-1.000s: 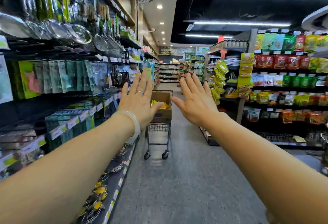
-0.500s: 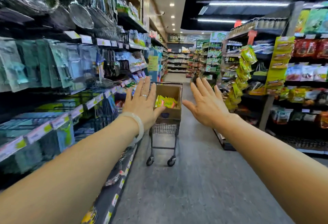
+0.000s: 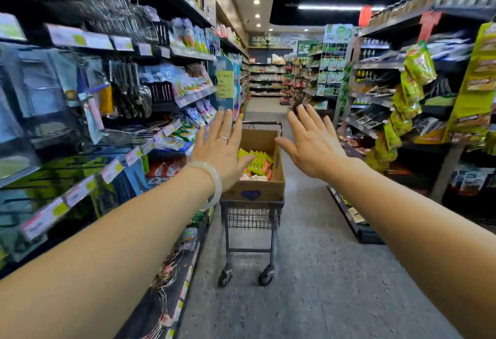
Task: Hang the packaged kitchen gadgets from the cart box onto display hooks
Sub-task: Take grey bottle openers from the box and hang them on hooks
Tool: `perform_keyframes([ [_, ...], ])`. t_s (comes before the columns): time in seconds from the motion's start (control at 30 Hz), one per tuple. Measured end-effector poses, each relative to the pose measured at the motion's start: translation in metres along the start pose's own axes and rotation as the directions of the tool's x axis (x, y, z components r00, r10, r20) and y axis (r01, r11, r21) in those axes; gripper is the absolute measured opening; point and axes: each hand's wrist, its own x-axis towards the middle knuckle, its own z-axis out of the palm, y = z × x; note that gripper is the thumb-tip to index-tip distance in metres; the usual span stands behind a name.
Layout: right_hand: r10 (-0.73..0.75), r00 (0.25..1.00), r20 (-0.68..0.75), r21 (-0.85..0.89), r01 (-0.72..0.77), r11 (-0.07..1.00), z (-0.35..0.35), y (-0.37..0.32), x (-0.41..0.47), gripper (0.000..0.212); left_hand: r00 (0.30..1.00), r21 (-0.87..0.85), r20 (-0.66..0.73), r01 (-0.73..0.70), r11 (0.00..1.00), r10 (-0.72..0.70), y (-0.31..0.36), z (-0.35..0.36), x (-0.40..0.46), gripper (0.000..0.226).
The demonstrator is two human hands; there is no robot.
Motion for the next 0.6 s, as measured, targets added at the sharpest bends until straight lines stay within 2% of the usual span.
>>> perform_keyframes([
  [0.17,-0.018,0.999,0.034,0.042,0.016,0.999,0.094,0.038,0.125,0.068,0.999,0.010,0.029,0.024,1.000,-0.024,-0.017,0.088,0.124,0.076],
  [0.33,-0.047,0.995,0.085,0.073,0.041,0.996,0.164,0.069,0.251,0.067,0.993,-0.020,0.095,0.079,0.997,-0.077,-0.041,0.147,0.245,0.075],
  [0.6,-0.154,0.982,0.111,0.131,0.139,0.982,0.273,0.074,0.396,0.067,0.973,-0.038,0.194,0.135,0.990,-0.125,-0.092,0.249,0.381,0.077],
])
